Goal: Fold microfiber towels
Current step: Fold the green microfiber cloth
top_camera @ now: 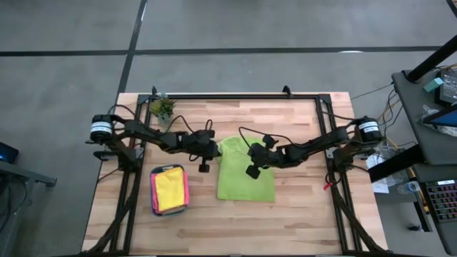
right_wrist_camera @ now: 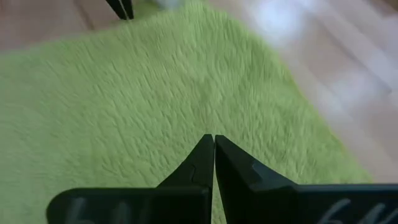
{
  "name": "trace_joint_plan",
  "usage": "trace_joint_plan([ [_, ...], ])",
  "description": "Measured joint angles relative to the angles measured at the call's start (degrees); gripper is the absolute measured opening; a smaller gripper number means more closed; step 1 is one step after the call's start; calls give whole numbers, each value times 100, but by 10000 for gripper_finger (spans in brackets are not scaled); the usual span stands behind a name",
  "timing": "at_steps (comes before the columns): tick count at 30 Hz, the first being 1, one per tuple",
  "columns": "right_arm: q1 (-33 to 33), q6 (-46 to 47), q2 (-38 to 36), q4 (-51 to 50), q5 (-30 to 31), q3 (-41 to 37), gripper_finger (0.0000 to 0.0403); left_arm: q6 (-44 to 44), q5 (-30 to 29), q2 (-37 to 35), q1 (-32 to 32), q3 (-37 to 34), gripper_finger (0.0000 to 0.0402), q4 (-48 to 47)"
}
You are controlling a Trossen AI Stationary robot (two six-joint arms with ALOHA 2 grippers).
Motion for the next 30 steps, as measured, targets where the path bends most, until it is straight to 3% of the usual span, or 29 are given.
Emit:
trace_joint_plan([
  [5, -2, 212, 305, -239, -13, -4, 8, -5, -222, 378, 0, -3, 1, 45],
  [8, -2, 367, 389, -907, -81, -4, 8, 18, -339, 392, 1, 2, 1, -29],
  [14, -4, 661, 199, -2406, 56, 25, 8, 550, -1137, -163, 40, 95, 1, -1379],
  [17, -4, 638, 53, -2632, 63, 7, 8, 686, -1530, -546, 89, 203, 1, -1717],
  [20, -4, 631, -131, -2663, 59, 7, 8, 729, -1468, -933, 107, 211, 1, -1733],
  [25, -2, 676, -437, -2568, 99, 44, 8, 400, -511, -1306, 99, 155, 1, -1467],
  [30, 36, 720, -489, -1979, 124, 42, 9, -350, -403, -1194, 101, 50, 1, -776],
])
